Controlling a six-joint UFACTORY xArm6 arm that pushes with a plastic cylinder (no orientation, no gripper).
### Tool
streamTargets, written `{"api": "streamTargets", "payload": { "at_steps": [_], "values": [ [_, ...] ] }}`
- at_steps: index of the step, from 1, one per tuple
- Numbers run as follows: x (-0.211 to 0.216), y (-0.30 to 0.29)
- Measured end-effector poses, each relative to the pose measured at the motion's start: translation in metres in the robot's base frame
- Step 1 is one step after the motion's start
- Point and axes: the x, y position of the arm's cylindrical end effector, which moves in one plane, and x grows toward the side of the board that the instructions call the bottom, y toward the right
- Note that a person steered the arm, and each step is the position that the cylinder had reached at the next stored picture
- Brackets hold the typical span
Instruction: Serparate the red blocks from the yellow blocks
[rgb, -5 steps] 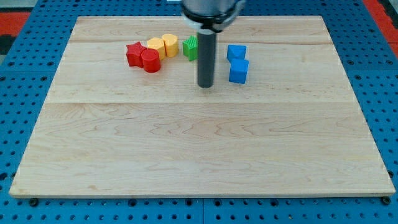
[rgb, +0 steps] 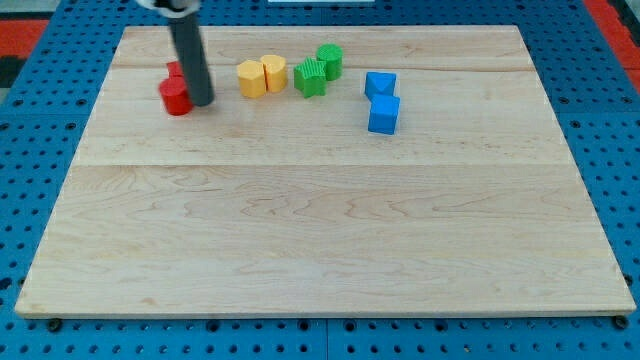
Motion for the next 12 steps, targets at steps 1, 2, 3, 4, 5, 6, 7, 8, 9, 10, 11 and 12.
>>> {"api": "streamTargets", "payload": {
  "at_steps": [1, 2, 3, 4, 5, 6, 7, 8, 9, 10, 11, 12],
  "values": [
    [0.016, 0.0],
    [0.035, -0.038],
    [0.032, -0.104],
    [-0.019, -0.113],
    [-0.081, -0.077],
    [-0.083, -0.058],
    [-0.07, -0.039],
    [-0.038, -0.039],
    [-0.02, -0.039],
    [-0.02, -0.035],
    [-0.019, -0.097],
    [-0.002, -0.108]
  ]
}}
